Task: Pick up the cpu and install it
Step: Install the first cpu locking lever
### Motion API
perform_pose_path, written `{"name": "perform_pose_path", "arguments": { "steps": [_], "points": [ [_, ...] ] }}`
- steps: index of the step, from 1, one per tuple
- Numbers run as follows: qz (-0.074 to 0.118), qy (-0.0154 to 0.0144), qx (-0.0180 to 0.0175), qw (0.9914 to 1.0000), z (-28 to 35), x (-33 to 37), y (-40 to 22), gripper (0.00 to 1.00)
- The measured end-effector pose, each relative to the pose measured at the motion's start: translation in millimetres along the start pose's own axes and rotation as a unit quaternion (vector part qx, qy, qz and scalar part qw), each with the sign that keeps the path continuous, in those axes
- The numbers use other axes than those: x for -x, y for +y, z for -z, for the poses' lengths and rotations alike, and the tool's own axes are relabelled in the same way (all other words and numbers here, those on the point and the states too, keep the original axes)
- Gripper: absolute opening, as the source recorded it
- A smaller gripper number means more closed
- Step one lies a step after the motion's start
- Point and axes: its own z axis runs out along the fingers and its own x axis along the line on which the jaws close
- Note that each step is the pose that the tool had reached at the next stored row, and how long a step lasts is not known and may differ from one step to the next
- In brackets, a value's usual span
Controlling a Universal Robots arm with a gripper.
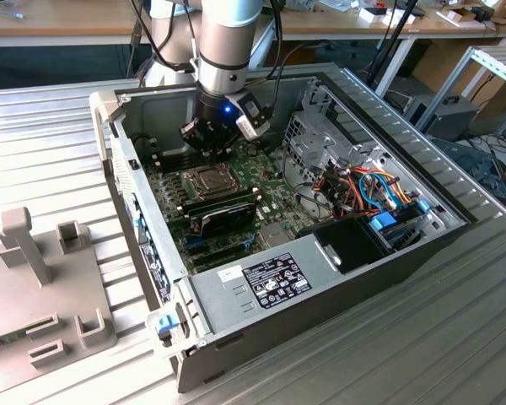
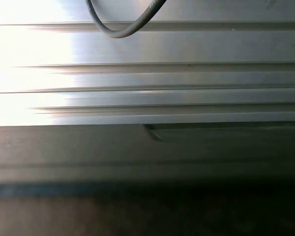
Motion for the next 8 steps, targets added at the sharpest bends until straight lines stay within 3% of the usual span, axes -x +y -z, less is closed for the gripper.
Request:
{"name": "perform_pose_path", "arguments": {
  "steps": [8],
  "points": [
    [0.000, -0.0002, 0.0013, 1.00000, 0.0, 0.1, 0.7, 0.11]
  ]
}}
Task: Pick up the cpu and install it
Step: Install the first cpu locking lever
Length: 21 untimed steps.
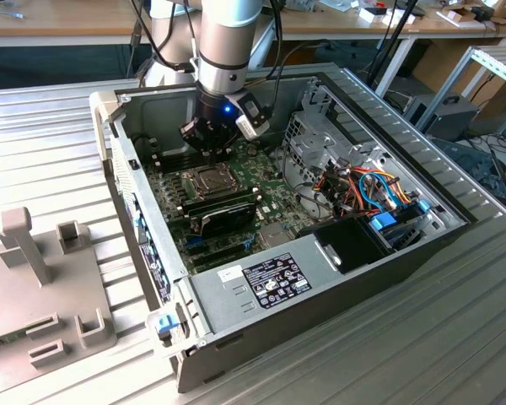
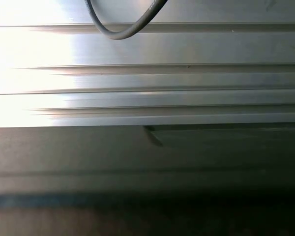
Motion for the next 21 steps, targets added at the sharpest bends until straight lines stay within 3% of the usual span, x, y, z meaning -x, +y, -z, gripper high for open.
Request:
{"name": "perform_pose_path", "arguments": {
  "steps": [5, 12, 14, 16, 21],
  "points": [
    [0.000, -0.0002, 0.0002, 1.00000, 2.1, 0.2, 0.2, 0.11],
    [0.000, 0.0002, -0.0001, 1.00000, 12.3, 0.4, 0.4, 0.11],
    [0.000, 0.0003, -0.0011, 1.00000, 17.5, 0.6, 0.5, 0.11],
    [0.000, 0.0007, -0.0030, 1.00000, 27.4, 0.8, 0.8, 0.11],
    [0.000, 0.0012, -0.0047, 0.99999, 40.3, 1.1, 1.2, 0.11]
  ]
}}
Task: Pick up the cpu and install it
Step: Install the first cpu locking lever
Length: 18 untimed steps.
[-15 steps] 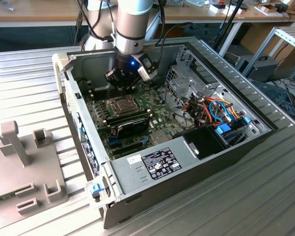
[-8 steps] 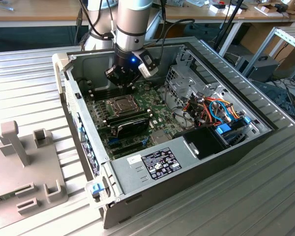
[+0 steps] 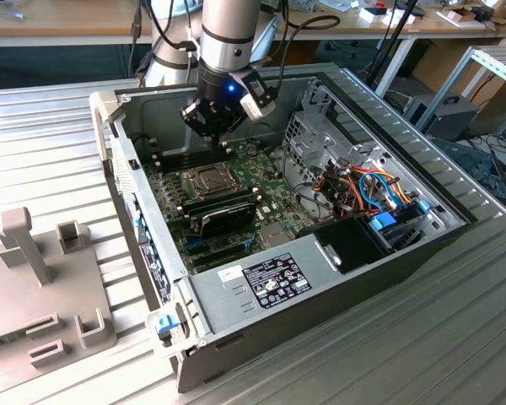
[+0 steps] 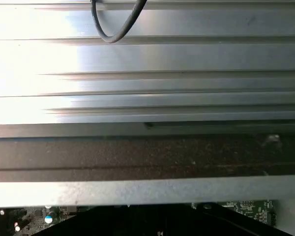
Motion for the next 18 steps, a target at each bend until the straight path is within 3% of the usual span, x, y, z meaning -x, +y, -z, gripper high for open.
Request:
{"name": "perform_pose_path", "arguments": {
  "steps": [8, 18],
  "points": [
    [0.000, 0.0000, -0.0011, 1.00000, 13.4, 0.3, 0.2, 0.11],
    [0.000, 0.0000, -0.0012, 1.00000, 13.5, 0.3, -0.3, 0.11]
  ]
}}
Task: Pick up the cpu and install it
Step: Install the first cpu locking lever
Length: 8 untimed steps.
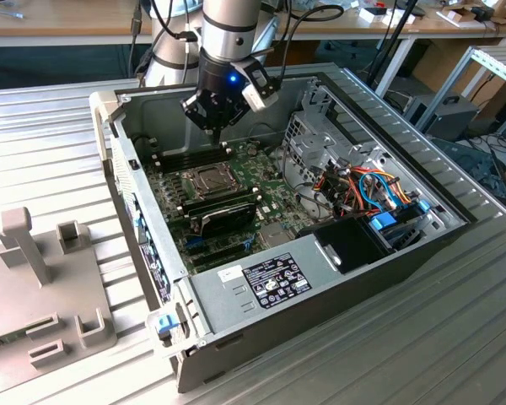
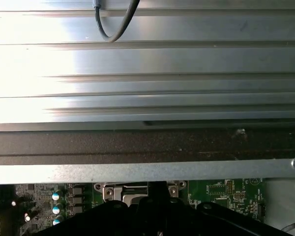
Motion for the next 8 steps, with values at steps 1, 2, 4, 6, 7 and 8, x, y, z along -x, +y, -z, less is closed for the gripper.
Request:
{"name": "perform_pose_path", "arguments": {
  "steps": [1, 2, 4, 6, 7, 8],
  "points": [
    [0.000, 0.0000, 0.0000, 1.00000, 0.0, 0.0, -0.8, 0.11],
    [0.000, 0.0000, 0.0000, 1.00000, 0.0, 0.1, -1.6, 0.11],
    [0.000, 0.0000, 0.0001, 1.00000, 0.0, 0.1, -3.4, 0.11],
    [0.000, 0.0000, 0.0001, 1.00000, 0.0, 0.2, -5.8, 0.11],
    [0.000, 0.0000, 0.0000, 1.00000, 0.0, 0.3, -7.2, 0.11],
    [0.000, -0.0001, 0.0001, 1.00000, 0.1, 0.3, -9.4, 0.11]
  ]
}}
